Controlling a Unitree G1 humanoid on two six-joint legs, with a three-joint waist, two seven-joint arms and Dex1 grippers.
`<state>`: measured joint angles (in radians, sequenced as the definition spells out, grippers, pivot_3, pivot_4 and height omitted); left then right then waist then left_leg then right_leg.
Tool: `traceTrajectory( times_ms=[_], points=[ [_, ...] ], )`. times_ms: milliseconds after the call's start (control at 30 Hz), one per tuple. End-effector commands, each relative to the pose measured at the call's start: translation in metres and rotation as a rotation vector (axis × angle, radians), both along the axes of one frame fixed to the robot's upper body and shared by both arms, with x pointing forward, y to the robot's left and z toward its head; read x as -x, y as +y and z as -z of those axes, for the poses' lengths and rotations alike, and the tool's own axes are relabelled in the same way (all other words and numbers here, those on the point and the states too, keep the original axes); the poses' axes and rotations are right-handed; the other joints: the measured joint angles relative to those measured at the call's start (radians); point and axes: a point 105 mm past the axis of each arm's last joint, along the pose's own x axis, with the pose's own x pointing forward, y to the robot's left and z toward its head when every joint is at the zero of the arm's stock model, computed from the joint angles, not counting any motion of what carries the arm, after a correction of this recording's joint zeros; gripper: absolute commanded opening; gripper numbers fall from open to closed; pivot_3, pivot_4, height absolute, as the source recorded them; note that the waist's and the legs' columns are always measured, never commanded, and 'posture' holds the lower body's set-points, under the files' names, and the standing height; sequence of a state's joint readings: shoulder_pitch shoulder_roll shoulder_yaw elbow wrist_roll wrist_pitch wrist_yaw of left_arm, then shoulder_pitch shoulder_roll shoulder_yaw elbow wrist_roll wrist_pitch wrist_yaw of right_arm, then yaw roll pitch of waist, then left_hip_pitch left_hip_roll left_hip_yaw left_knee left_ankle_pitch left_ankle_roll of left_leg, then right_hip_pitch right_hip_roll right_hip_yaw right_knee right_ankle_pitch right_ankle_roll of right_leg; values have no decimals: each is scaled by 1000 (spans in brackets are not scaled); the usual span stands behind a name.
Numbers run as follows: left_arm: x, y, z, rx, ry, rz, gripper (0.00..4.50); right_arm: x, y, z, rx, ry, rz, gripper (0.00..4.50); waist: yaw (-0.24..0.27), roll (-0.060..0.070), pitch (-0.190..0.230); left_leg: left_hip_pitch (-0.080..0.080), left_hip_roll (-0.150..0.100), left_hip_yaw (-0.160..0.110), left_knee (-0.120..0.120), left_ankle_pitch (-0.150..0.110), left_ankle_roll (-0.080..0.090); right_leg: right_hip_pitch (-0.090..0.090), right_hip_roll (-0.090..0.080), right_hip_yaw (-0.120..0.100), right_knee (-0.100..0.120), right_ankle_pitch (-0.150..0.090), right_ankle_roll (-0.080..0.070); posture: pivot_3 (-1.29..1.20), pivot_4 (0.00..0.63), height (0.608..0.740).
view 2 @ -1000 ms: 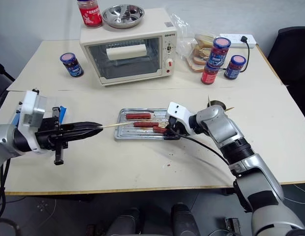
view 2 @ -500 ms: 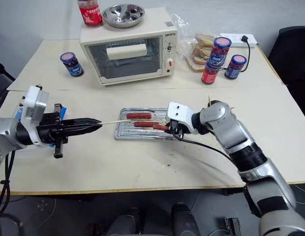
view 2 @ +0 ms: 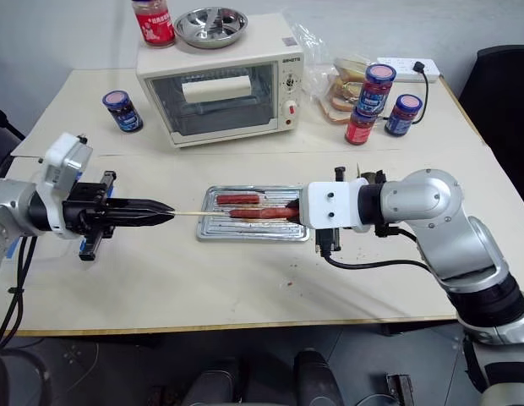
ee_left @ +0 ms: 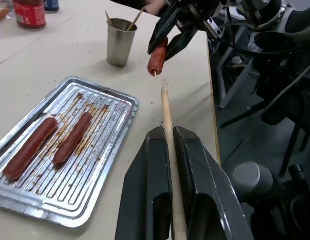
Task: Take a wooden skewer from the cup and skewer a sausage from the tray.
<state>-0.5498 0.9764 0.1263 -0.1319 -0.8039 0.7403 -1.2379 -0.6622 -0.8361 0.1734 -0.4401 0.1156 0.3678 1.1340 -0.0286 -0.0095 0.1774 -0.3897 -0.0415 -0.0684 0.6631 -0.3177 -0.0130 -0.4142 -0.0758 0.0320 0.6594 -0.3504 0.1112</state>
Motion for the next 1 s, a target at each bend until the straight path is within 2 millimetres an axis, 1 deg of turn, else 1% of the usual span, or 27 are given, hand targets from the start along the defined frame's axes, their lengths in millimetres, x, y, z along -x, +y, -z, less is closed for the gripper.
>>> traceTrajectory(
  times_ms=[33, 200, 533, 767, 1000],
  points=[
    [-4, -8, 1, 13, -12, 12, 0, 7, 3, -15, -44, -61, 0, 852, 1, 0, 0, 0, 0, 0, 0, 0, 0, 0, 0, 0, 0, 0, 0, 0, 150, 740],
    [-8, -16, 2, 24, -25, 22, 0, 9, 6, -16, -57, -65, 9, 852, 1, 0, 0, 0, 0, 0, 1, 0, 0, 0, 0, 0, 0, 0, 0, 0, 150, 740],
    [-11, -13, -1, 19, -39, 9, 0, 13, 11, -19, -62, -76, -6, 852, 1, 0, 0, 0, 0, 0, 1, 0, 0, 0, 0, 0, 0, 0, 0, 0, 150, 740],
    [-5, -22, -1, 24, -51, 47, 0, 13, 14, -18, -60, -78, -19, 852, 1, 0, 0, 0, 0, 0, 1, 0, 0, 0, 0, 0, 0, 0, 0, 0, 150, 740],
    [-5, -25, -7, 16, -77, 62, 0, 15, 15, -16, -57, -69, -28, 852, 1, 0, 0, 0, 0, 0, 1, 0, 0, 0, 0, 0, 0, 0, 0, 0, 150, 740]
  ],
)
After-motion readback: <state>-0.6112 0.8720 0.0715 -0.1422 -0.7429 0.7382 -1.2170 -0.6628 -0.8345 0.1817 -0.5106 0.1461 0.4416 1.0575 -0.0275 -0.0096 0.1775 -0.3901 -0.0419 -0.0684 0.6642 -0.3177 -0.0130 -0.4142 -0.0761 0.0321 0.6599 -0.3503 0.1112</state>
